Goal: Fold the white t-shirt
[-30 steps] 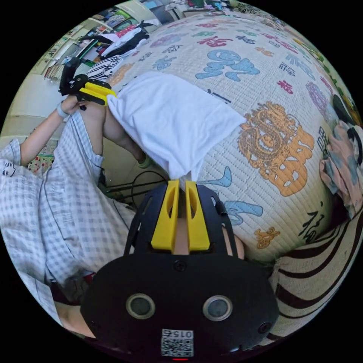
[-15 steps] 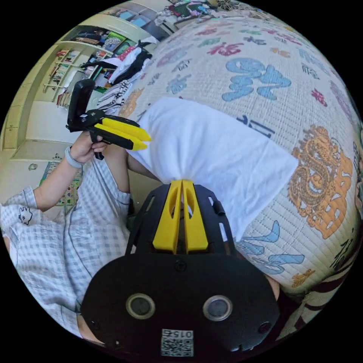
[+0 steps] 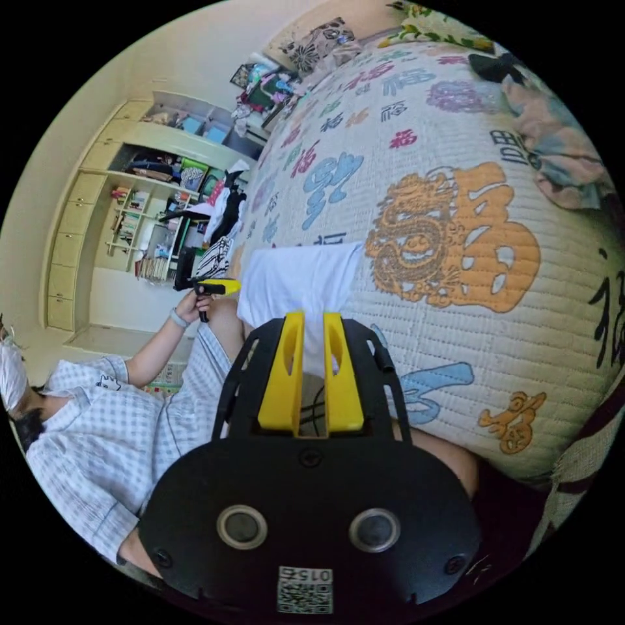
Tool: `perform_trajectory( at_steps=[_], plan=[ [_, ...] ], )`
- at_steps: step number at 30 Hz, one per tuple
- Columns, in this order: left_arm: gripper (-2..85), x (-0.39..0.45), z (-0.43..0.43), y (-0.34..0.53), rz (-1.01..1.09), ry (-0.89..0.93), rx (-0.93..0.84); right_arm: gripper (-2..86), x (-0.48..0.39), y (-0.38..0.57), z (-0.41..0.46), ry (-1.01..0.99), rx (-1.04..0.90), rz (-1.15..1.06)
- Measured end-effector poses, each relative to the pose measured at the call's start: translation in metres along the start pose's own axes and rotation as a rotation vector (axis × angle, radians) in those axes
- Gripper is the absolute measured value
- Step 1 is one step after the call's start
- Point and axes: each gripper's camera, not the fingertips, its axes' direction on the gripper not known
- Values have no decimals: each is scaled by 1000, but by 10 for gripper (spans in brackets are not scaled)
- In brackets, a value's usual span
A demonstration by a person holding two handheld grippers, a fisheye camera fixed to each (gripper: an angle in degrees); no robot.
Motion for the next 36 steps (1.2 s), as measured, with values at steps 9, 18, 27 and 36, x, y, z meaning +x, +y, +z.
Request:
perform_trajectory(
  at_steps=[9,18,27,36],
  plan=[
    [133,-62,-50,-11,-133,254,137,107,37,-36,31,-257,-126,169],
    [99,-48,-70,-40,-83,313,109,43,16,-68,79,-462,-101,170],
    [33,-40,-185,-23,9,406,114,20,-100,-120,85,-311,-130,54],
    [25,-102,-486,114,-177,196,426,18,-323,-248,256,-509,-328,-216]
  ],
)
